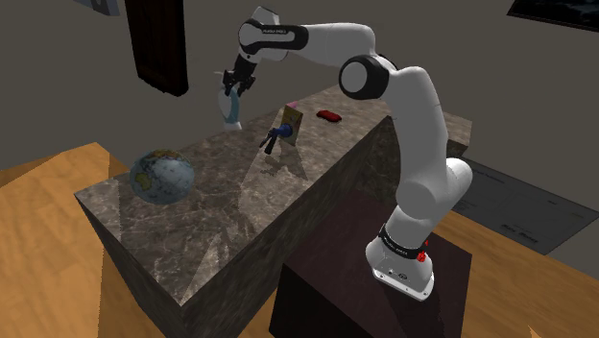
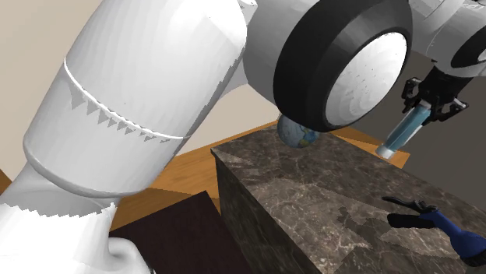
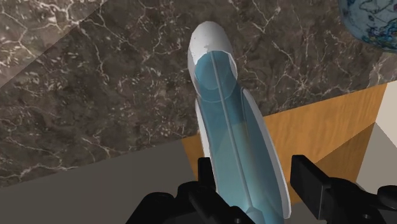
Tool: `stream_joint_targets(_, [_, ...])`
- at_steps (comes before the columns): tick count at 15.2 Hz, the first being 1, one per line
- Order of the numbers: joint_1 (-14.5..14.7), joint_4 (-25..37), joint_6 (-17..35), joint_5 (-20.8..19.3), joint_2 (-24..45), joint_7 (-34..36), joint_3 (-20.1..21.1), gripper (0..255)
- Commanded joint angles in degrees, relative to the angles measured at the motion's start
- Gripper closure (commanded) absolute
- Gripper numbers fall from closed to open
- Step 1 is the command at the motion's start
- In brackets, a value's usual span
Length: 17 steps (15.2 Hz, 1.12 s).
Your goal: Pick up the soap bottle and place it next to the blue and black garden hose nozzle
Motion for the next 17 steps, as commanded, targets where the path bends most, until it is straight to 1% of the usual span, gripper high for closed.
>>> stream_joint_targets(1, [-0.01,-1.16,1.48,0.06,0.28,-0.24,0.01,255])
stream_joint_targets(10, [-0.25,-5.69,7.29,0.36,1.72,-1.46,0.07,255])
stream_joint_targets(17, [-0.31,-7.89,11.29,0.51,3.62,-2.36,0.09,255])
